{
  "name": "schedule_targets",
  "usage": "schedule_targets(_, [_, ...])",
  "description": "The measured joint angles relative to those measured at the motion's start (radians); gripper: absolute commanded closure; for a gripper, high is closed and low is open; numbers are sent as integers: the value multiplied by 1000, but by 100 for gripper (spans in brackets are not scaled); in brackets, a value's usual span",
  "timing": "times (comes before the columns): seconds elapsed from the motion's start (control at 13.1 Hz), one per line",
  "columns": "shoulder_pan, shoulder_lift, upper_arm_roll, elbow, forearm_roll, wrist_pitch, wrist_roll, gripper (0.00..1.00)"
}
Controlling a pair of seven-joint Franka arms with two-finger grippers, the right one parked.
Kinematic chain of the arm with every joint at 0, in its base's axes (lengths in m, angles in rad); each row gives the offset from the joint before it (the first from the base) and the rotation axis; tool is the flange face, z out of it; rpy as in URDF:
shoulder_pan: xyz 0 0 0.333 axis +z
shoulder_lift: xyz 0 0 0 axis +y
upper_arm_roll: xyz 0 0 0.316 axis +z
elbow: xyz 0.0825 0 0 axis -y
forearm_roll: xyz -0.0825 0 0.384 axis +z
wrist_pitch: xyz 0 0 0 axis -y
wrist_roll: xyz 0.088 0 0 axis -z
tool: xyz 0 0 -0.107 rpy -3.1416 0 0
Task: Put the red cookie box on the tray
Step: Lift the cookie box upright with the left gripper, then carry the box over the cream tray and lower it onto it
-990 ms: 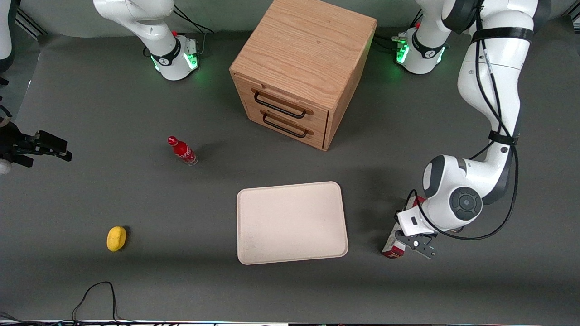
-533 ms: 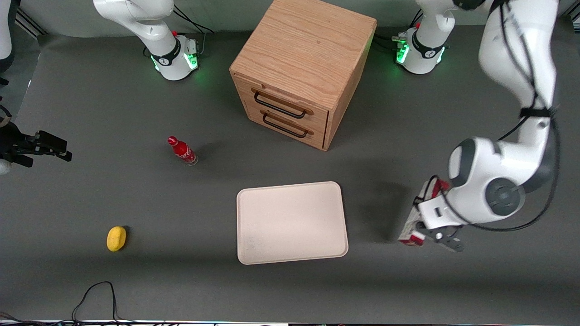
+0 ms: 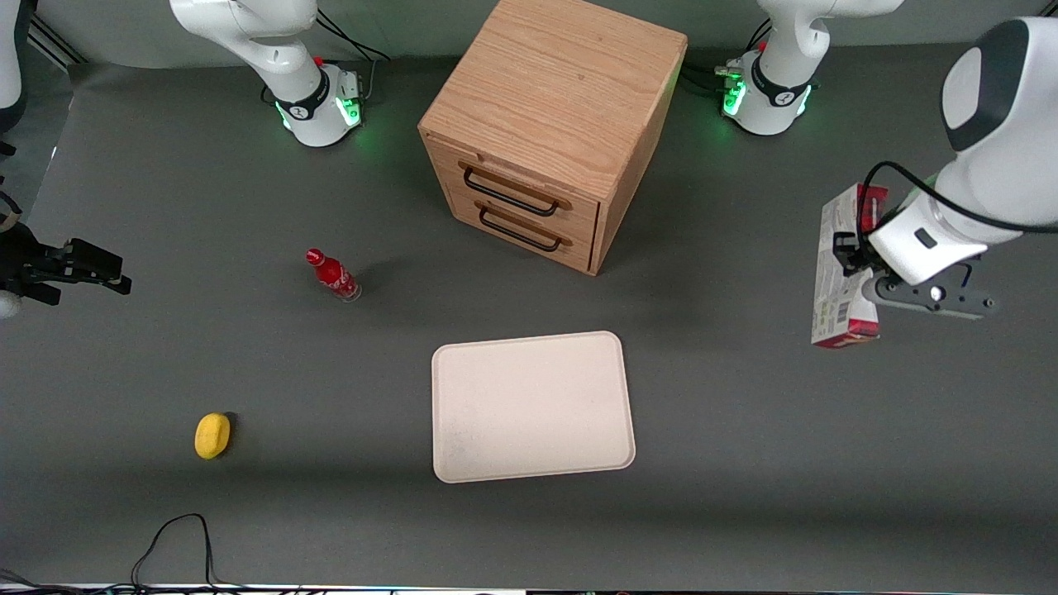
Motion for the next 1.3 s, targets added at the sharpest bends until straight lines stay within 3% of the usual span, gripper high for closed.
schedule_targets(0.38, [-23,-19,-3,-35,-5,36,-55,100])
schedule_targets(0.61, [-93,59,-46,41,-8,72,-225,100])
schedule_targets(0.84, [-155,319,-135,280,0,94,-474,100])
schedule_targets(1.07, [-257,629,-152,547,53,189,-663,100])
schedule_targets(1.3, [-286,807,-151,631,71,368,-696,100])
